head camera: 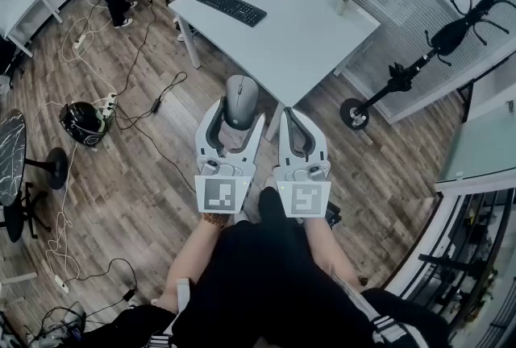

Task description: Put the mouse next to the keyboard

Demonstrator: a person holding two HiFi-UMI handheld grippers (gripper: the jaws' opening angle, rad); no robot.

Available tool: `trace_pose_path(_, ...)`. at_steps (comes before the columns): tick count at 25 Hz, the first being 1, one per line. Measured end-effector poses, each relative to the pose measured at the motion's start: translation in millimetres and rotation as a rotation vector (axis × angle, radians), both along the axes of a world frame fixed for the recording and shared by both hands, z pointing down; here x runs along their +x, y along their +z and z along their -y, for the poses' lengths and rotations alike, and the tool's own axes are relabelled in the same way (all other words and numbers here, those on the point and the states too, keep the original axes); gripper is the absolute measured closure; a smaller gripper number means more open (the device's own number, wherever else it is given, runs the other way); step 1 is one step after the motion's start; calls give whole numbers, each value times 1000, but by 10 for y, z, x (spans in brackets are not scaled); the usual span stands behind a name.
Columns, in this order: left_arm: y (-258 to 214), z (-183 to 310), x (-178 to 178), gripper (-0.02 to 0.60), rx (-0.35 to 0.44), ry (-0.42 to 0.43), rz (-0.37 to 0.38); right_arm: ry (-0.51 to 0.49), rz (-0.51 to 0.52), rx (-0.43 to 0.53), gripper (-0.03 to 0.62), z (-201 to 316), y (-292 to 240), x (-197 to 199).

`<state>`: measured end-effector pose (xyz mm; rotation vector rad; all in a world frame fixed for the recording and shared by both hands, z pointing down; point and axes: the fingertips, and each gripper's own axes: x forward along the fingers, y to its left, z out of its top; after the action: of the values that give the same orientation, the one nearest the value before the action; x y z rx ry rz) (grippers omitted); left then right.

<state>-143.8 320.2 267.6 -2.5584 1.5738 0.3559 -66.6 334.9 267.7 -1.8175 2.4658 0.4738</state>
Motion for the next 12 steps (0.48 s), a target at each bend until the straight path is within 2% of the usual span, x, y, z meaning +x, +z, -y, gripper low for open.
trace_pose_path(12, 6, 197, 62, 286, 15, -18, 24, -6, 4, -10, 595, 207, 9, 60)
